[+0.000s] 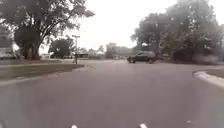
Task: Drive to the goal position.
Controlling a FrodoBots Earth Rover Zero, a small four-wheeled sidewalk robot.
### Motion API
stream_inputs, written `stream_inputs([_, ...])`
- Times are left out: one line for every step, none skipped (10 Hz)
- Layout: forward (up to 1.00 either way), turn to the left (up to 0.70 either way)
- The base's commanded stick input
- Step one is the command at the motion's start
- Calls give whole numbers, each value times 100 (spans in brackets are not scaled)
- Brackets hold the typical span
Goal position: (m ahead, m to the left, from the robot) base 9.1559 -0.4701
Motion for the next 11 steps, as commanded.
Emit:
stream_inputs([100, 0])
stream_inputs([100, 0])
stream_inputs([100, 0])
stream_inputs([100, 0])
stream_inputs([100, 0])
stream_inputs([100, 0])
stream_inputs([100, 0])
stream_inputs([100, 0])
stream_inputs([100, 0])
stream_inputs([100, 0])
stream_inputs([100, 0])
